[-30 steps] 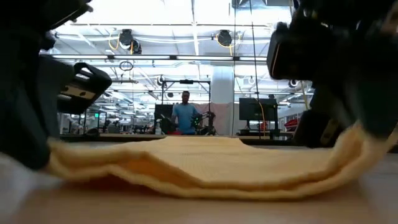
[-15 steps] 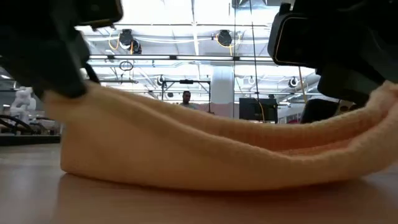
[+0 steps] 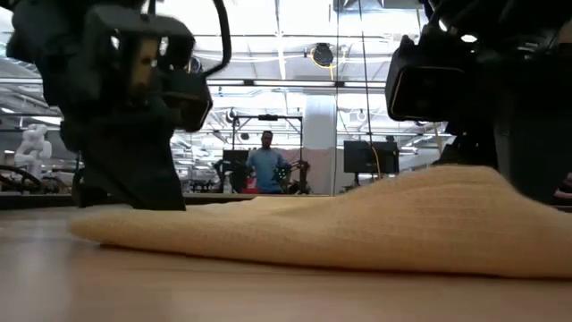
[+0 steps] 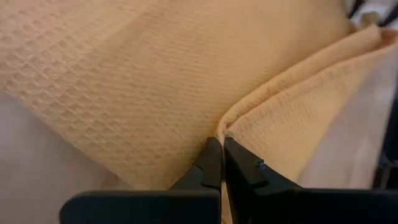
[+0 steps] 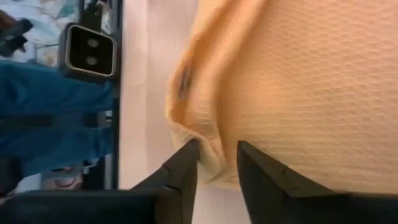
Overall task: Roll towel
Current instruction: Roll the yellow towel
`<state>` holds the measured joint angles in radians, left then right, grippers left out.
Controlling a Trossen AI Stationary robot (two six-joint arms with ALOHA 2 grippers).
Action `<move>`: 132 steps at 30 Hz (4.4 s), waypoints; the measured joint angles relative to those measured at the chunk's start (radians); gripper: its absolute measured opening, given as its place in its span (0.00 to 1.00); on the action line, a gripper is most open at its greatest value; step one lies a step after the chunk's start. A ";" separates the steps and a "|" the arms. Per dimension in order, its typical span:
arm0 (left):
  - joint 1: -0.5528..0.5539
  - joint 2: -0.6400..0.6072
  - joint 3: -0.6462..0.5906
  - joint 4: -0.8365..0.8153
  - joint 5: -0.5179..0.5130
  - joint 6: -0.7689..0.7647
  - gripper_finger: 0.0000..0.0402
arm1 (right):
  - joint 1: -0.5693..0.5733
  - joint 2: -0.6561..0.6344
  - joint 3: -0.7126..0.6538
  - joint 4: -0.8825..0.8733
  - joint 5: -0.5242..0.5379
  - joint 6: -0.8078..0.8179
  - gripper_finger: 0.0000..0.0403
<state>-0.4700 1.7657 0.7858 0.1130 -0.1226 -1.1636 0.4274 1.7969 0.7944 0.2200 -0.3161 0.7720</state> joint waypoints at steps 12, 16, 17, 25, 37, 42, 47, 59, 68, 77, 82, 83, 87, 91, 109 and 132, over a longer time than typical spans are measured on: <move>0.005 0.000 -0.003 0.005 0.018 -0.010 0.01 | 0.029 -0.169 0.000 -0.222 0.115 -0.022 0.34; 0.005 0.000 -0.003 0.005 0.018 -0.011 0.01 | 0.112 -0.210 0.000 -0.174 0.253 -0.009 0.37; 0.005 0.000 -0.003 0.005 0.018 -0.011 0.01 | 0.135 -0.210 0.000 -0.150 0.294 -0.009 0.39; 0.005 0.000 -0.003 0.005 0.022 -0.013 0.01 | 0.230 -0.146 0.000 -0.092 0.485 0.058 0.62; 0.005 0.000 -0.002 0.001 0.022 -0.011 0.01 | 0.229 -0.026 0.000 -0.021 0.447 0.067 0.55; 0.005 0.000 -0.002 0.001 0.022 -0.010 0.01 | 0.226 -0.019 0.001 -0.007 0.446 0.074 0.38; 0.005 0.000 -0.002 0.000 0.021 -0.010 0.01 | 0.226 -0.019 0.001 0.006 0.432 0.073 0.13; -0.065 -0.005 -0.002 0.053 0.088 -0.034 0.01 | 0.213 -0.023 0.000 0.130 0.259 0.107 0.01; -0.179 -0.010 -0.001 0.241 0.144 -0.062 0.01 | 0.222 -0.025 0.001 0.228 0.128 0.189 0.01; -0.176 -0.009 -0.001 0.113 0.033 -0.034 0.01 | 0.143 -0.024 0.000 0.118 0.124 0.167 0.01; -0.142 -0.007 -0.001 0.097 0.028 0.028 0.01 | 0.119 -0.024 0.000 0.048 0.126 0.133 0.01; -0.138 -0.006 -0.001 0.083 0.028 0.031 0.01 | 0.117 -0.024 0.000 0.033 0.126 0.129 0.01; -0.131 -0.005 -0.001 0.036 0.024 0.045 0.01 | 0.117 -0.024 0.000 -0.006 0.134 0.125 0.01; -0.131 -0.005 -0.001 0.025 0.013 0.046 0.02 | 0.117 -0.024 0.000 -0.019 0.169 0.125 0.02; -0.114 -0.004 -0.002 0.011 -0.036 0.106 0.06 | 0.131 -0.024 0.000 -0.091 0.242 0.127 0.27; -0.091 -0.004 -0.002 0.013 -0.093 0.131 0.06 | 0.244 -0.214 0.001 -0.065 0.551 0.082 0.50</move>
<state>-0.5611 1.7619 0.7837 0.1257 -0.2160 -1.0325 0.6710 1.5829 0.7952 0.1553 0.2349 0.8538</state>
